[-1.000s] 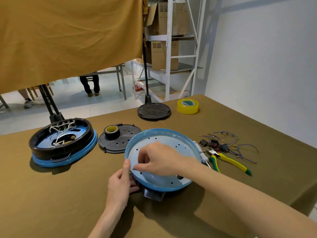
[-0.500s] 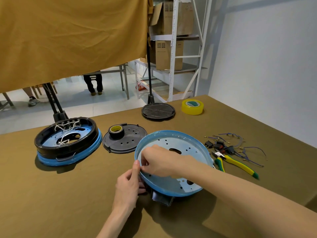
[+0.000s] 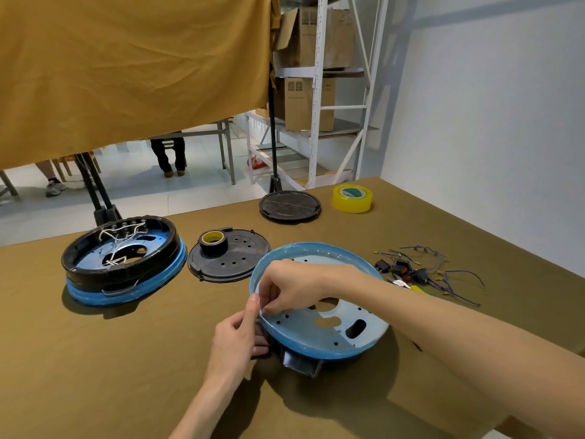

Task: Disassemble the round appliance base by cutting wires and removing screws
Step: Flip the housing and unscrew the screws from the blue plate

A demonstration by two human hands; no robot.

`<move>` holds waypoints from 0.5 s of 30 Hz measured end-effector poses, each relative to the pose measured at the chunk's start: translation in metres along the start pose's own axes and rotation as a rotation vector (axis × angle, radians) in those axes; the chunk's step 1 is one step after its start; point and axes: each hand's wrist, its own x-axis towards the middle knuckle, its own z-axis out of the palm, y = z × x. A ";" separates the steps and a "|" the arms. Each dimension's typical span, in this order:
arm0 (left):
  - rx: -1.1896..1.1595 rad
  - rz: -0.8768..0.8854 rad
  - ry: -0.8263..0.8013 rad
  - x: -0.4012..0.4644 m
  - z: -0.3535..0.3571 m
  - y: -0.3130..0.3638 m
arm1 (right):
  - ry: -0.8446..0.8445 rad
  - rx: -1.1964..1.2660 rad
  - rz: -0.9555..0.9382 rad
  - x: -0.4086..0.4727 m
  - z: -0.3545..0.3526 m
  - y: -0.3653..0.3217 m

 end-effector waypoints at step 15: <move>0.029 0.021 -0.174 -0.002 -0.004 0.002 | 0.102 -0.008 -0.051 -0.015 0.011 0.009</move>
